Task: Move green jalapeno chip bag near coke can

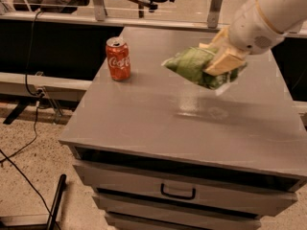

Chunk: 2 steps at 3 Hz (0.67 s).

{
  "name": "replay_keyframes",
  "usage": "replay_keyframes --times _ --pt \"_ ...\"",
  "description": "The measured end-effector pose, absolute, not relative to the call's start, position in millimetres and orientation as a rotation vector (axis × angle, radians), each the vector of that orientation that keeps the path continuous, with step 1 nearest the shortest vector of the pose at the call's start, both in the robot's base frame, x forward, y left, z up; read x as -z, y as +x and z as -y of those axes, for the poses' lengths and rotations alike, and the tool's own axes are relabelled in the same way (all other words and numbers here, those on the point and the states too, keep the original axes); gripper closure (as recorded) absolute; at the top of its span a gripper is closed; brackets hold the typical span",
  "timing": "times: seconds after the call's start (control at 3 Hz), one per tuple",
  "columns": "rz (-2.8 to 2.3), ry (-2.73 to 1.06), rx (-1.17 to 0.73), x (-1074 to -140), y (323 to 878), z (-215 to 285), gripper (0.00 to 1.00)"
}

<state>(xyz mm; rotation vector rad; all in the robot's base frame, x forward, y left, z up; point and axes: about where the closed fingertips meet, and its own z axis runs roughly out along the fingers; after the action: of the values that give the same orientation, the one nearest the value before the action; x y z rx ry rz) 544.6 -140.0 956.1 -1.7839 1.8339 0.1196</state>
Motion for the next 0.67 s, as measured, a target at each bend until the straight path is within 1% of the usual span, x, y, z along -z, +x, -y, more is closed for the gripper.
replay_keyframes --times 0.33,0.67 --pt "-1.684 -1.864 -0.193 -957 559 69 1.0" --pt "-1.602 -1.947 -0.202 -938 573 25 1.0"
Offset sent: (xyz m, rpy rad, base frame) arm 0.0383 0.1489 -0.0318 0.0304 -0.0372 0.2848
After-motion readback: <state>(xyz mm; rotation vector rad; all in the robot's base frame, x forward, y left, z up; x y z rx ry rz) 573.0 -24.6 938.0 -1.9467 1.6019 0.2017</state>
